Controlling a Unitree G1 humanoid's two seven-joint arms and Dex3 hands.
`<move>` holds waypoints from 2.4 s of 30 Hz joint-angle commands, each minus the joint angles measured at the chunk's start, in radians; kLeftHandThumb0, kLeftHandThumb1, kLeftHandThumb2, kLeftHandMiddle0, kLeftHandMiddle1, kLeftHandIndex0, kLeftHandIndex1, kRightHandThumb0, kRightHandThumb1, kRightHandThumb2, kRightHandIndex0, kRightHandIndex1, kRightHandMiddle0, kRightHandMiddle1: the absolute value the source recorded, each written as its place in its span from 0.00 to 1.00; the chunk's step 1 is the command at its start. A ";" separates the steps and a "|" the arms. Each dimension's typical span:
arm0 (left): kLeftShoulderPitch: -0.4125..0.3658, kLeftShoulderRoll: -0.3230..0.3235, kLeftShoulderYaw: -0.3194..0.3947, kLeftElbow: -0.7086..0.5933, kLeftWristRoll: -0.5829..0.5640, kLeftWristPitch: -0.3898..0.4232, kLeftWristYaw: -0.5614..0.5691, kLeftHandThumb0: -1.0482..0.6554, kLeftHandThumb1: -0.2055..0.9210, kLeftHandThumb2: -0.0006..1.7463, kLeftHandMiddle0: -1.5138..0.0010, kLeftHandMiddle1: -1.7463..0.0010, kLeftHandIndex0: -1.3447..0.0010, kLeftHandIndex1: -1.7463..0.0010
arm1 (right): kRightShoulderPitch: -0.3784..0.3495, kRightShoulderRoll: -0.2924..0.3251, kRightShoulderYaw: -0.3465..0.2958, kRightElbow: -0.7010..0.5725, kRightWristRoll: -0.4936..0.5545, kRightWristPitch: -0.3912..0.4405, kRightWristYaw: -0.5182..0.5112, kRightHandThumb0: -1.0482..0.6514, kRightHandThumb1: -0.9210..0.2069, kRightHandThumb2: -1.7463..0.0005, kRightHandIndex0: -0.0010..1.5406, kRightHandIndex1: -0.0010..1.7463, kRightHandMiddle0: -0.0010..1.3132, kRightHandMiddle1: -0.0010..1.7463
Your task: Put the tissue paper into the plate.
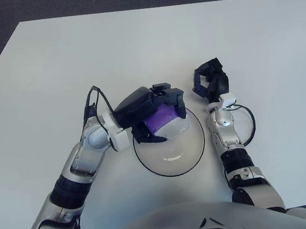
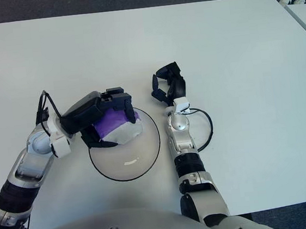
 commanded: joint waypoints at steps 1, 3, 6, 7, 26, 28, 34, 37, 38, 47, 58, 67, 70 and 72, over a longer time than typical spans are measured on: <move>0.016 0.041 -0.002 -0.006 0.020 -0.047 -0.027 0.13 0.92 0.47 0.90 0.44 0.96 0.45 | 0.106 0.038 -0.019 0.110 0.035 0.076 -0.006 0.39 0.27 0.46 0.41 0.78 0.29 1.00; 0.004 0.062 0.004 0.014 0.008 -0.092 -0.040 0.10 0.96 0.48 0.95 0.67 0.98 0.65 | 0.104 0.038 -0.018 0.110 0.038 0.082 -0.010 0.39 0.27 0.46 0.42 0.78 0.29 1.00; -0.006 0.078 0.002 0.032 -0.016 -0.121 -0.061 0.06 0.99 0.52 0.98 0.88 0.99 0.87 | 0.103 0.037 -0.015 0.111 0.035 0.084 -0.017 0.39 0.27 0.46 0.42 0.79 0.29 1.00; -0.009 0.080 0.001 0.036 -0.023 -0.128 -0.066 0.05 0.99 0.52 0.99 0.92 1.00 0.92 | 0.102 0.036 -0.014 0.113 0.034 0.083 -0.018 0.39 0.27 0.46 0.42 0.79 0.29 1.00; -0.040 0.082 0.003 0.119 -0.123 -0.276 -0.094 0.00 1.00 0.56 1.00 1.00 1.00 1.00 | 0.108 0.014 0.003 0.115 0.024 0.077 0.001 0.39 0.23 0.49 0.40 0.77 0.27 1.00; -0.039 0.081 0.002 0.121 -0.132 -0.275 -0.097 0.00 1.00 0.56 1.00 1.00 1.00 1.00 | 0.108 0.014 0.003 0.113 0.023 0.080 0.002 0.39 0.23 0.49 0.40 0.77 0.27 1.00; -0.029 0.086 -0.006 0.106 -0.173 -0.237 -0.120 0.00 1.00 0.56 1.00 1.00 1.00 1.00 | 0.117 0.019 0.007 0.080 0.025 0.110 0.003 0.39 0.21 0.51 0.40 0.78 0.26 1.00; -0.031 0.084 -0.007 0.106 -0.180 -0.233 -0.126 0.00 1.00 0.57 1.00 1.00 1.00 1.00 | 0.122 0.021 0.008 0.070 0.025 0.114 0.002 0.39 0.21 0.51 0.40 0.78 0.26 1.00; -0.034 0.084 -0.006 0.107 -0.184 -0.231 -0.128 0.00 1.00 0.57 1.00 1.00 1.00 1.00 | 0.125 0.022 0.009 0.064 0.024 0.114 0.001 0.39 0.21 0.51 0.40 0.78 0.26 1.00; -0.038 0.111 0.020 0.096 -0.203 -0.223 -0.153 0.00 1.00 0.58 1.00 1.00 1.00 1.00 | 0.132 0.030 0.016 0.042 0.024 0.111 -0.008 0.39 0.22 0.50 0.40 0.78 0.26 1.00; 0.014 0.063 0.154 0.070 -0.088 -0.142 -0.018 0.01 1.00 0.54 1.00 1.00 1.00 1.00 | 0.107 0.028 -0.013 0.122 0.070 0.055 0.024 0.38 0.27 0.46 0.39 0.80 0.29 1.00; 0.100 -0.134 0.355 0.205 0.157 -0.277 0.399 0.14 1.00 0.58 0.99 0.65 1.00 0.68 | 0.090 0.010 -0.010 0.187 0.058 -0.022 0.027 0.38 0.29 0.44 0.39 0.80 0.30 1.00; 0.115 -0.221 0.384 0.180 0.273 -0.237 0.542 0.23 1.00 0.60 0.97 0.47 1.00 0.41 | 0.085 0.008 -0.013 0.199 0.056 -0.028 0.027 0.38 0.29 0.44 0.39 0.80 0.30 1.00; 0.129 -0.270 0.408 0.158 0.341 -0.180 0.628 0.28 0.98 0.64 0.92 0.37 0.96 0.26 | 0.082 0.008 -0.015 0.205 0.056 -0.033 0.028 0.38 0.29 0.44 0.39 0.80 0.30 1.00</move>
